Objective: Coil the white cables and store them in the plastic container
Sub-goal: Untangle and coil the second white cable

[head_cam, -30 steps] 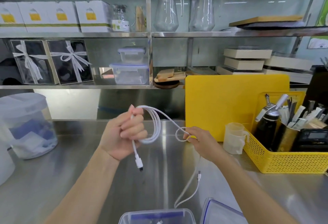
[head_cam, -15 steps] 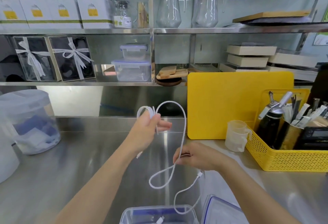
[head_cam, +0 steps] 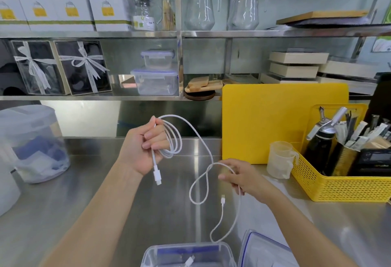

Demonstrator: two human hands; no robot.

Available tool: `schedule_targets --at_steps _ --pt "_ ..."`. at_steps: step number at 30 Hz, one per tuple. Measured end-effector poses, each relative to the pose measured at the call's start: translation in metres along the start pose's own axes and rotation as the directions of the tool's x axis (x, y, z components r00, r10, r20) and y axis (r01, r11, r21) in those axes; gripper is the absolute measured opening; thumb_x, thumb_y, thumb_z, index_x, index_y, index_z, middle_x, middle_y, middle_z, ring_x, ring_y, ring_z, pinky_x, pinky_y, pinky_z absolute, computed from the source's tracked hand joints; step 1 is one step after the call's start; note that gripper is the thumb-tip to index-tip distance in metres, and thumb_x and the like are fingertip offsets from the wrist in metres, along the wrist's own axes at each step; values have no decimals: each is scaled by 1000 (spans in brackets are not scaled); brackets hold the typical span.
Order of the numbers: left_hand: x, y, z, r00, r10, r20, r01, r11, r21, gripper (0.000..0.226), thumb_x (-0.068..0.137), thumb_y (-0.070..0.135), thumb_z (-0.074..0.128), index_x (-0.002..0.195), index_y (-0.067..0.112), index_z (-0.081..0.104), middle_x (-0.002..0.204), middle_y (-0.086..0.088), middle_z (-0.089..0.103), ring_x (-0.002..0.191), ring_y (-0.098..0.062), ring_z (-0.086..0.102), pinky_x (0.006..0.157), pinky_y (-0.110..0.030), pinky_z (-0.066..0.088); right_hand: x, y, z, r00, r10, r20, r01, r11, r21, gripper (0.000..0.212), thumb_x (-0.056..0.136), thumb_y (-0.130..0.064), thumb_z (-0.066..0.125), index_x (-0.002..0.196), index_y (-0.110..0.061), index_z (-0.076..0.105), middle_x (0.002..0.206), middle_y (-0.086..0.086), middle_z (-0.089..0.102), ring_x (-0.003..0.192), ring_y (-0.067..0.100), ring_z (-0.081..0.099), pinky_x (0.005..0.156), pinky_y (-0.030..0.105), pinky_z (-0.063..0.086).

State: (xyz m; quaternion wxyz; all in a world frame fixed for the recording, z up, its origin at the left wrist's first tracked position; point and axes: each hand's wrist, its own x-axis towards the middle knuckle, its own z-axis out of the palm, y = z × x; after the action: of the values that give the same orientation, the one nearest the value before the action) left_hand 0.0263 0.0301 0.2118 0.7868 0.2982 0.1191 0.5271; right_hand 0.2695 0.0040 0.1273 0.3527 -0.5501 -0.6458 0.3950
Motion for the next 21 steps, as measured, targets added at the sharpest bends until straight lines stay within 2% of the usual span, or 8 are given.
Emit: schedule_targets --at_steps 3,6,9,12,14,16,19,21 --pt "6 9 -12 999 28 35 -21 980 -197 39 97 15 33 66 5 55 40 4 40 30 -6 25 34 -14 34 2 4 -2 969 -16 -246 79 965 251 14 90 -17 55 84 -18 68 36 -11 36 35 4 29 36 17 24" --pt "8 23 -29 981 23 193 57 915 -400 36 97 10 33 70 -2 53 43 -8 48 39 -8 26 39 -26 42 10 24 -12 900 127 -417 55 916 398 26 92 -18 51 73 -13 68 38 -9 29 35 6 22 36 19 17" --pt "4 50 -32 964 96 247 15 912 -411 13 88 -10 48 77 -6 54 47 -17 50 39 -17 31 45 -29 38 10 60 -27 769 353 -533 -122 899 420 26 90 -14 51 66 -9 61 46 0 31 41 14 27 42 25 20" --pt "-2 86 -30 951 218 219 -114 906 -408 17 74 -20 57 75 -4 52 43 -16 48 30 -24 39 43 -24 34 -8 100 -38 638 477 -605 -330 879 345 25 85 -12 55 62 -7 59 56 6 40 51 20 35 48 30 27" --pt "-2 90 -18 959 239 153 -194 946 -261 19 69 -16 62 71 0 52 40 -7 47 30 -15 32 38 -21 33 -13 115 -38 681 438 -588 -389 895 216 29 86 -17 58 61 -3 60 57 7 44 53 21 39 52 30 31" --pt "4 76 -6 980 193 49 -195 981 25 17 70 -1 63 68 10 50 38 4 40 34 -4 19 35 -14 30 -9 117 -32 777 397 -489 -455 891 1 26 88 -22 57 65 -8 62 62 7 53 62 24 50 62 35 41" --pt "15 40 7 998 59 -19 -49 936 348 21 92 17 40 72 15 44 39 8 35 29 -1 26 34 -12 31 4 111 -16 819 368 -441 -528 785 -325 31 88 -36 54 112 -16 58 114 9 59 108 28 54 95 42 38" --pt "18 19 11 998 -17 -58 42 883 468 28 99 17 32 74 14 43 41 8 35 29 -2 30 34 -14 35 8 93 -11 811 273 -517 -460 843 -277 35 90 -33 51 121 -17 52 127 9 55 116 27 49 100 44 33"
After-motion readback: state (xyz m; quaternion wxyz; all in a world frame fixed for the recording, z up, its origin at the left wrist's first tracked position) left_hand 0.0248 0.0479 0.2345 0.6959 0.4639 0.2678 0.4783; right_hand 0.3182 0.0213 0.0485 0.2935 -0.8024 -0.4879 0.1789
